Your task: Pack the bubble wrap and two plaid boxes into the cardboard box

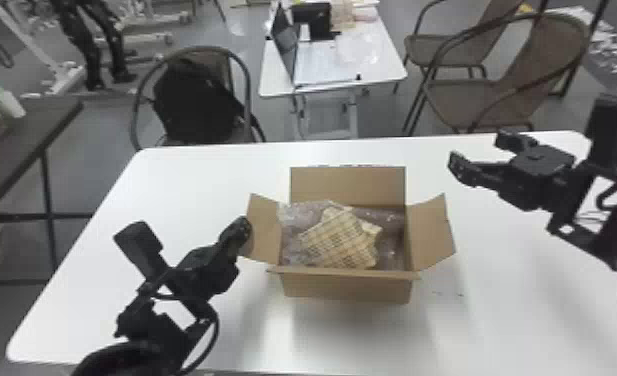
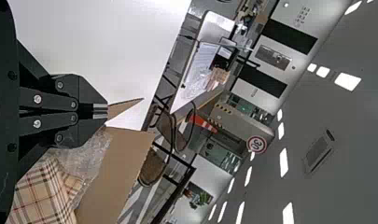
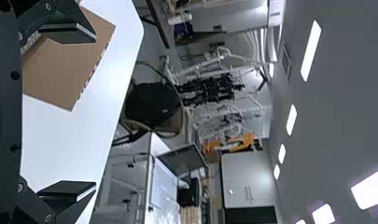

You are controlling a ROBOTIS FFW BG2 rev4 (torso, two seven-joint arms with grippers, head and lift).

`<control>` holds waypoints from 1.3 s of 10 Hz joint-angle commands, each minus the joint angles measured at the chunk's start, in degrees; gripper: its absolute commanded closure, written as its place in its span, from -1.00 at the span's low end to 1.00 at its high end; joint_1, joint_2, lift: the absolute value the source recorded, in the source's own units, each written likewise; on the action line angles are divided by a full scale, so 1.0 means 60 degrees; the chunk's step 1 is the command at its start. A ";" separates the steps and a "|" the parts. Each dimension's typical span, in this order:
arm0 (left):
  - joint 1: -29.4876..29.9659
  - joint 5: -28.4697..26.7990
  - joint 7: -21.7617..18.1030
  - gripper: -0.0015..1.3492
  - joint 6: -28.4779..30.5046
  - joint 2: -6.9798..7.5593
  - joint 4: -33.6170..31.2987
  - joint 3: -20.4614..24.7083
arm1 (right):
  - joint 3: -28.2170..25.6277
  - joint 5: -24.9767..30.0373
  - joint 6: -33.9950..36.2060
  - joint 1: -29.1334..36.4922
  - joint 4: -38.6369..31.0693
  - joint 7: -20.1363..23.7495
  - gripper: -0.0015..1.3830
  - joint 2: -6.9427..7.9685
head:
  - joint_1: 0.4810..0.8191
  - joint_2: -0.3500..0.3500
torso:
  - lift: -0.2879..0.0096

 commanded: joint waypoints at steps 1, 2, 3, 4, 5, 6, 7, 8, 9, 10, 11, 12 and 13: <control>0.0013 0.0017 0.0000 0.79 -0.0013 -0.0025 0.0000 0.0003 | -0.0282 0.0333 -0.1325 0.1192 -0.0530 -0.0873 -0.74 0.0228 | 0.27 0.32 | 0.20; 0.0013 0.0017 0.0000 0.79 -0.0028 -0.0025 0.0000 -0.0011 | -0.0267 0.0435 -0.2277 0.1895 -0.0633 -0.1708 -0.74 0.0272 | 0.27 0.28 | 0.20; 0.0013 0.0031 0.0000 0.79 -0.0043 -0.0025 0.0000 -0.0011 | -0.0267 0.0582 -0.3259 0.2569 -0.0603 -0.2440 -0.74 0.0404 | 0.27 0.21 | 0.20; 0.0027 0.0046 0.0000 0.79 -0.0087 -0.0025 0.0000 0.0003 | -0.0267 0.0816 -0.4196 0.3213 -0.0530 -0.3143 -0.74 0.0594 | 0.27 0.15 | 0.20; 0.0071 0.0090 0.0000 0.79 -0.0116 -0.0025 0.0000 0.0018 | -0.0296 0.1109 -0.5002 0.3711 -0.0340 -0.3422 -0.74 0.0697 | 0.27 0.13 | 0.20; 0.0086 0.0090 0.0000 0.79 -0.0116 -0.0025 0.0000 0.0018 | -0.0311 0.1036 -0.5734 0.4194 -0.0047 -0.3700 -0.74 0.0682 | 0.27 0.10 | 0.20; 0.0101 0.0105 0.0000 0.79 -0.0130 -0.0025 -0.0014 0.0047 | -0.0326 0.0875 -0.6071 0.4634 0.0188 -0.4154 -0.74 0.0682 | 0.27 0.08 | 0.20; 0.0115 0.0105 0.0000 0.79 -0.0130 -0.0025 -0.0014 0.0062 | -0.0311 0.0670 -0.6364 0.4912 0.0451 -0.4520 -0.74 0.0682 | 0.27 0.05 | 0.20; 0.0130 0.0105 0.0000 0.79 -0.0130 -0.0025 -0.0014 0.0062 | -0.0252 0.0582 -0.6481 0.5000 0.0569 -0.4740 -0.74 0.0712 | 0.27 0.03 | 0.20; 0.0115 0.0046 0.0117 0.79 -0.0160 -0.0025 -0.0014 0.0033 | -0.0252 0.0655 -0.6481 0.4927 0.0569 -0.4740 -0.74 0.0741 | 0.27 0.00 | 0.20; 0.0071 0.0002 0.0352 0.79 -0.0174 -0.0025 -0.0014 0.0003 | -0.0252 0.0714 -0.6467 0.4883 0.0583 -0.4740 -0.74 0.0741 | 0.27 0.01 | 0.20; 0.0071 0.0031 0.0718 0.79 -0.0306 -0.0025 -0.0029 0.0018 | -0.0223 0.0758 -0.6467 0.4868 0.0583 -0.4725 -0.74 0.0741 | 0.27 0.03 | 0.20; 0.0174 0.0237 0.1348 0.79 -0.0379 -0.0025 -0.0044 -0.0026 | -0.0223 0.0743 -0.6437 0.4854 0.0613 -0.4725 -0.74 0.0726 | 0.27 0.04 | 0.20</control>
